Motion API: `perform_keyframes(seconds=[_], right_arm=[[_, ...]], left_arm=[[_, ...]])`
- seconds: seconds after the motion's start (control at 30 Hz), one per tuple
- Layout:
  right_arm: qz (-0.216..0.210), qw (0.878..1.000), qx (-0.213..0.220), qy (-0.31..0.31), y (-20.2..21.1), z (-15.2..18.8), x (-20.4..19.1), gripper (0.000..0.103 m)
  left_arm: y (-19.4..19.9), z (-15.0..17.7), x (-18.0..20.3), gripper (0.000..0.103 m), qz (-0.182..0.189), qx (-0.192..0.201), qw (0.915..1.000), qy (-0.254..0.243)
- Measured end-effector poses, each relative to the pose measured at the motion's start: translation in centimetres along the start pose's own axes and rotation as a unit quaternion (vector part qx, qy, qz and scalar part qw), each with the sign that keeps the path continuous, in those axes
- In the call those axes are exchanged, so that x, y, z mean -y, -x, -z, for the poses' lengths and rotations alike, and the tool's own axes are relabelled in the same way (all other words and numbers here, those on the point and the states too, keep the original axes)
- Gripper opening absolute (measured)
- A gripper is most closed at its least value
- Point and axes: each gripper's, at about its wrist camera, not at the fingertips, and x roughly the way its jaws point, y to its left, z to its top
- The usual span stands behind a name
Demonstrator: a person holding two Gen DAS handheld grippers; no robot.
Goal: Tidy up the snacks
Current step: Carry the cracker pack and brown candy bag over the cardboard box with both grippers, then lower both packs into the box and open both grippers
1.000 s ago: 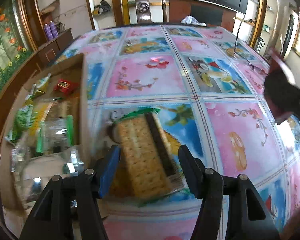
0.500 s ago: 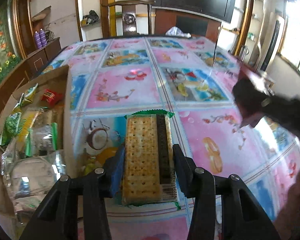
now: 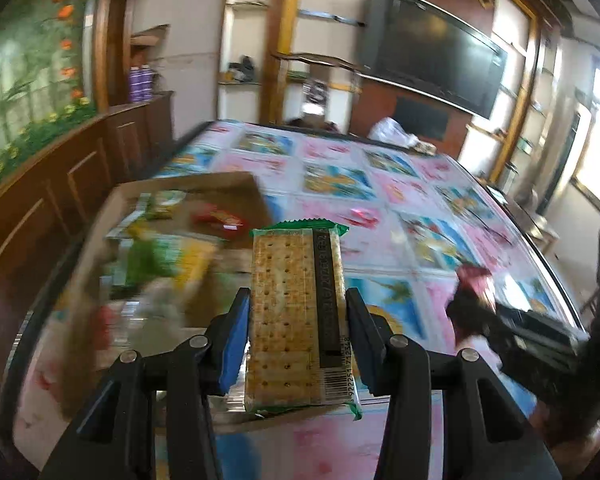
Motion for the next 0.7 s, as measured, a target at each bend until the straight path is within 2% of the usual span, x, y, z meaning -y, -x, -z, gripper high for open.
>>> perform_keyframes(seconds=[0.17,0.27,0.47,0.7], right_arm=[[-0.038,0.998,-0.026,0.047,-1.5,0.6,-5.0,0.033],[-0.052,0.995,-0.048,0.071,-3.2,1.1,-7.5,0.033],[-0.045,0.992,-0.063,0.102,-5.9,1.1,-10.3,0.033],[-0.026,0.991,-0.058,0.114,-9.1,-1.1,-11.4,0.033]], left_arm=[[0.7,-0.1,-5.3,0.045,-0.038,0.013,0.9983,0.041],[0.7,0.1,-7.5,0.045,-0.048,0.014,0.9967,0.064],[0.1,0.7,-9.6,0.045,-0.055,0.01,0.9951,0.082],[-0.9,1.0,-10.4,0.045,-0.057,0.004,0.9944,0.089]])
